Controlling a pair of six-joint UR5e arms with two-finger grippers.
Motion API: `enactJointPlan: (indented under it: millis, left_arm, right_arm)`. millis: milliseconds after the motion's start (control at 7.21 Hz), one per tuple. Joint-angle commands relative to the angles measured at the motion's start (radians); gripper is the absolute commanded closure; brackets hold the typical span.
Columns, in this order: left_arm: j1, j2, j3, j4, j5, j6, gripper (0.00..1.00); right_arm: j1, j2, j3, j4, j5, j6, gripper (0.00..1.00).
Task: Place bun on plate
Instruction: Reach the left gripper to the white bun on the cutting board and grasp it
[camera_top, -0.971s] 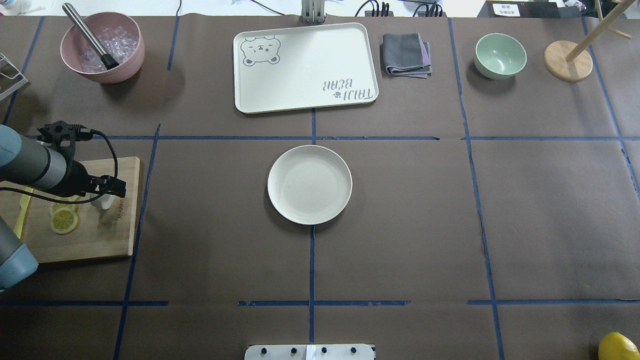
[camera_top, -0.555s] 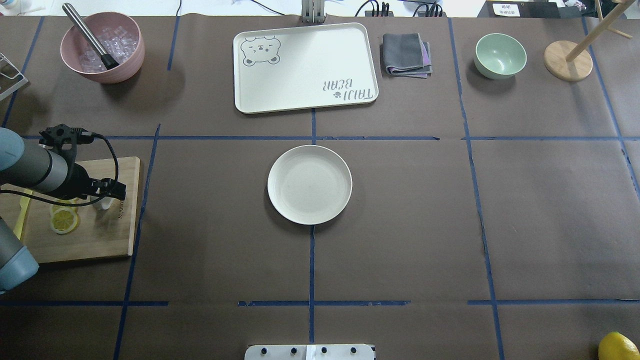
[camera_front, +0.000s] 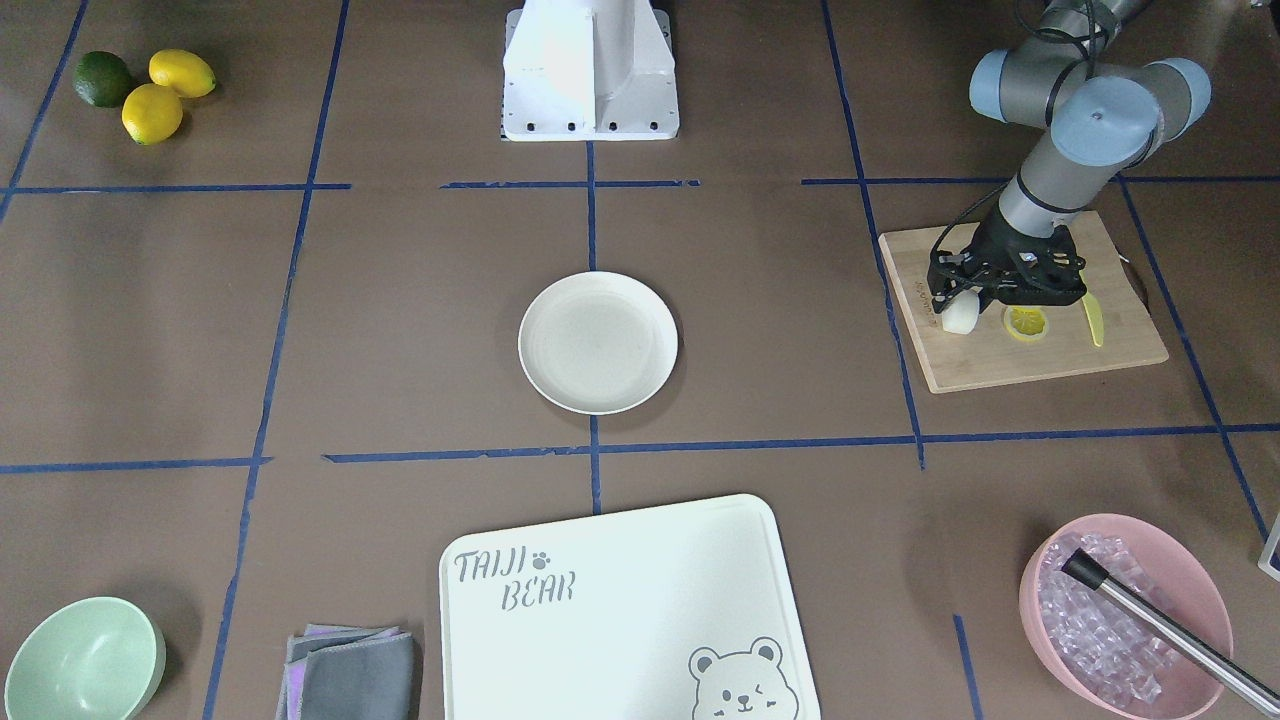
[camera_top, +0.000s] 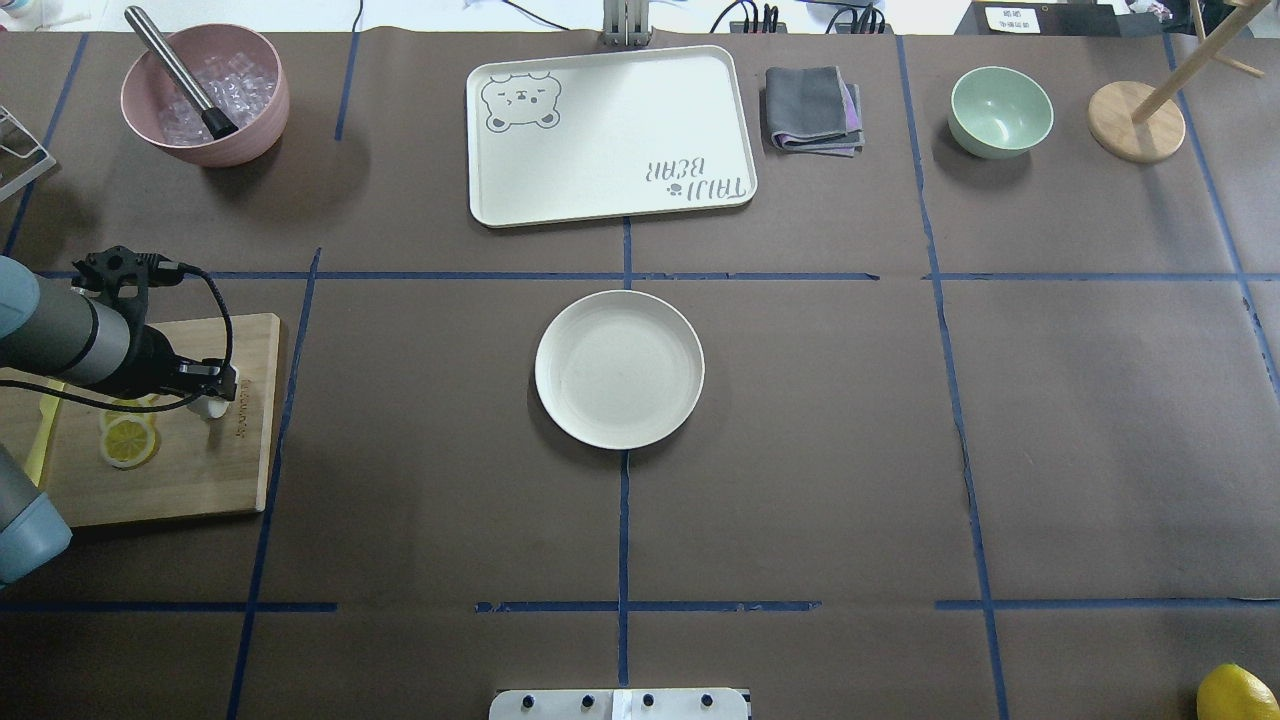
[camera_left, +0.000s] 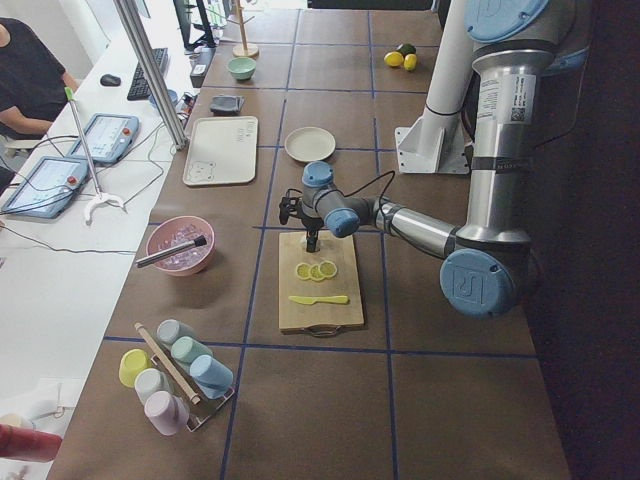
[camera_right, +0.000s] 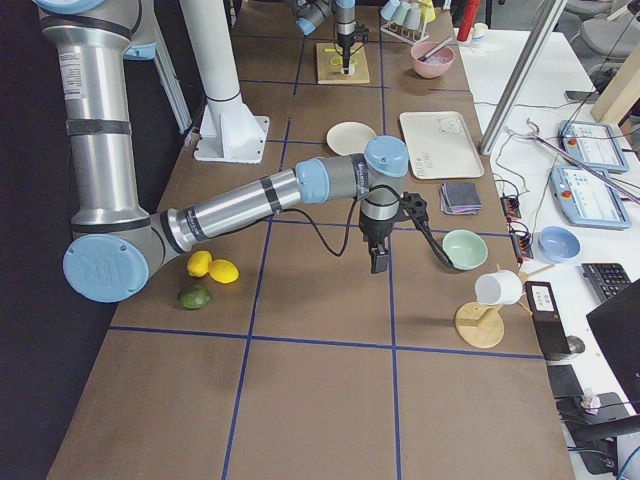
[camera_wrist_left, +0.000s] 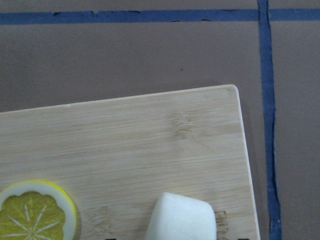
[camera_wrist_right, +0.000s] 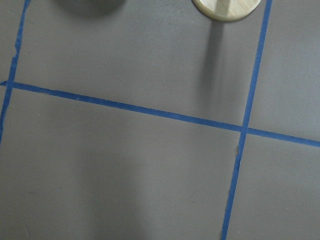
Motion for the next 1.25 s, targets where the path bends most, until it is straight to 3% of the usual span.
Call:
enactJointPlan:
  millis: [0, 416, 693, 832, 1109]
  left_arm:
    - [-0.001, 0.000, 0.000, 0.000, 0.001, 0.002, 0.55]
    - [-0.005, 0.003, -0.004, 0.002, 0.003, 0.002, 0.64]
    - [-0.013, 0.000, -0.078, 0.065, -0.002, 0.000, 0.64]
    - [-0.013, -0.021, -0.174, 0.254, -0.001, 0.000, 0.64]
    - [-0.002, -0.187, -0.222, 0.476, 0.003, -0.022, 0.64]
  right_arm:
    - [0.000, 0.000, 0.000, 0.001, 0.000, 0.000, 0.00]
    - [0.002, 0.002, 0.000, 0.000, 0.000, 0.000, 0.00]
    - [0.009, -0.004, 0.002, 0.001, 0.002, -0.001, 0.00]
    - [0.015, -0.009, 0.002, 0.001, 0.002, -0.001, 0.00]
    - [0.025, -0.024, 0.000, 0.006, 0.002, -0.003, 0.00]
